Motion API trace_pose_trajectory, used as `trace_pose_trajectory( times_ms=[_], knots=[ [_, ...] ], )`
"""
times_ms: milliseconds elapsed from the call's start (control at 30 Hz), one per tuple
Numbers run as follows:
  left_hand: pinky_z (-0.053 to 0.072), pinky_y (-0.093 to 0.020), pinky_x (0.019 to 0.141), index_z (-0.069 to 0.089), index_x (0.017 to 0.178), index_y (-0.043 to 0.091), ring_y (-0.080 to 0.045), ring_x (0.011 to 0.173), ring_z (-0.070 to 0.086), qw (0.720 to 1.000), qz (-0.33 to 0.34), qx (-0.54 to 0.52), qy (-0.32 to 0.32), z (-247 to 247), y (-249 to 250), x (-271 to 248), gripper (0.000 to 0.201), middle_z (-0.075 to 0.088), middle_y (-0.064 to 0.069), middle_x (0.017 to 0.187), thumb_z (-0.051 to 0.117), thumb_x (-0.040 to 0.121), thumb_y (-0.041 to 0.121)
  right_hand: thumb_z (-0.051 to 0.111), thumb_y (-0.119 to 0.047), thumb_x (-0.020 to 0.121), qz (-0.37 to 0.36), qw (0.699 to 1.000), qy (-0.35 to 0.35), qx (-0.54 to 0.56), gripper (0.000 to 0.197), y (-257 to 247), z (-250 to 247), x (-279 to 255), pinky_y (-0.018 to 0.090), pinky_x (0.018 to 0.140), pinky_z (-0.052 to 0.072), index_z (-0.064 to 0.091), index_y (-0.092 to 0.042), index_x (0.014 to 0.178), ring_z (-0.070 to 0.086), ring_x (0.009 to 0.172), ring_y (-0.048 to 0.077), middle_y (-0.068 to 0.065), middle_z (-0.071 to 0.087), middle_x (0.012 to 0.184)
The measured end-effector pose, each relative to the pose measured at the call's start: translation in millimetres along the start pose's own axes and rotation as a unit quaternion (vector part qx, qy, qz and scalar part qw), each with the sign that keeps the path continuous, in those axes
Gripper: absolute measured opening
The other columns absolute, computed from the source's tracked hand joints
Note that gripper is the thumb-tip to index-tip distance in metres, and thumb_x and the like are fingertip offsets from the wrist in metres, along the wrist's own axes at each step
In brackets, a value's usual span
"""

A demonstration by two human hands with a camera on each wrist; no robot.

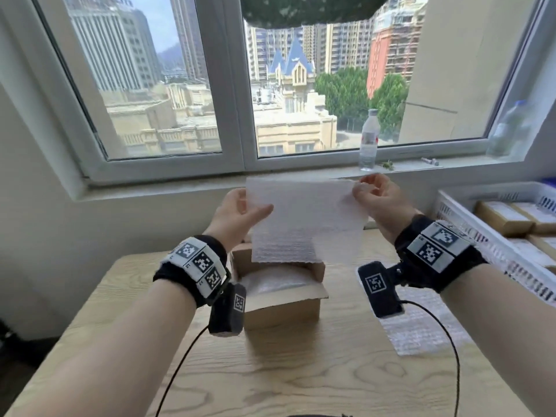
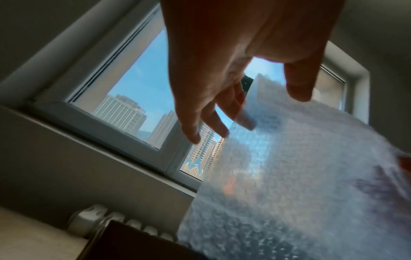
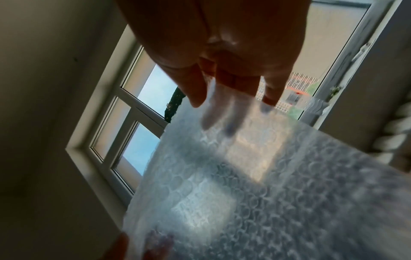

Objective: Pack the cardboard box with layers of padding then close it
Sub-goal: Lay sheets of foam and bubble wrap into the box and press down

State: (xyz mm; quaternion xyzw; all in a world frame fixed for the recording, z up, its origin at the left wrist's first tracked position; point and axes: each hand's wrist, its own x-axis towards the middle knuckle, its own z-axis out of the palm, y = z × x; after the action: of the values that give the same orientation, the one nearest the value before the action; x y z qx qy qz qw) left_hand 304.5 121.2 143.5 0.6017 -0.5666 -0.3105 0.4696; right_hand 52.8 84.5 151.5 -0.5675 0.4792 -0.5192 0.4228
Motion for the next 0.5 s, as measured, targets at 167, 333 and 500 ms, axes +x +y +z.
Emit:
trace_pose_trajectory(
  times_ms=[167, 333, 500],
  knots=[
    [0.057, -0.039, 0.082, 0.057, 0.093, 0.017, -0.019, 0.084, 0.066, 0.992, -0.03, -0.125, -0.003, -16, -10, 0, 0.01, 0.062, -0.002, 0.093, 0.065, 0.087, 0.016, 0.062, -0.015, 0.087, 0.031, 0.992, -0.059, 0.105, 0.01, -14, 24, 4, 0.055, 0.099, 0.043, 0.055, -0.019, 0.093, 0.054, 0.1, 0.029, 0.015, 0.053, 0.108],
    [0.061, -0.029, 0.065, 0.056, 0.09, 0.018, -0.013, 0.076, 0.07, 0.972, -0.056, -0.227, 0.014, -26, -19, 13, 0.009, 0.061, -0.001, 0.092, 0.056, 0.092, 0.009, 0.08, -0.019, 0.063, 0.115, 0.972, -0.189, 0.085, 0.058, -1, 31, 16, 0.045, 0.084, 0.056, 0.056, -0.008, 0.114, 0.065, 0.096, 0.024, 0.009, 0.063, 0.109],
    [0.06, -0.026, 0.059, 0.055, 0.097, 0.012, -0.017, 0.078, 0.067, 0.97, -0.078, -0.231, -0.019, -30, -29, 26, 0.01, 0.063, -0.007, 0.095, 0.058, 0.09, 0.006, 0.057, 0.002, 0.086, 0.094, 0.976, -0.151, 0.125, 0.01, 12, 38, 29, 0.027, 0.059, 0.061, 0.06, -0.007, 0.086, 0.072, 0.057, 0.014, 0.005, 0.073, 0.066]
  ],
)
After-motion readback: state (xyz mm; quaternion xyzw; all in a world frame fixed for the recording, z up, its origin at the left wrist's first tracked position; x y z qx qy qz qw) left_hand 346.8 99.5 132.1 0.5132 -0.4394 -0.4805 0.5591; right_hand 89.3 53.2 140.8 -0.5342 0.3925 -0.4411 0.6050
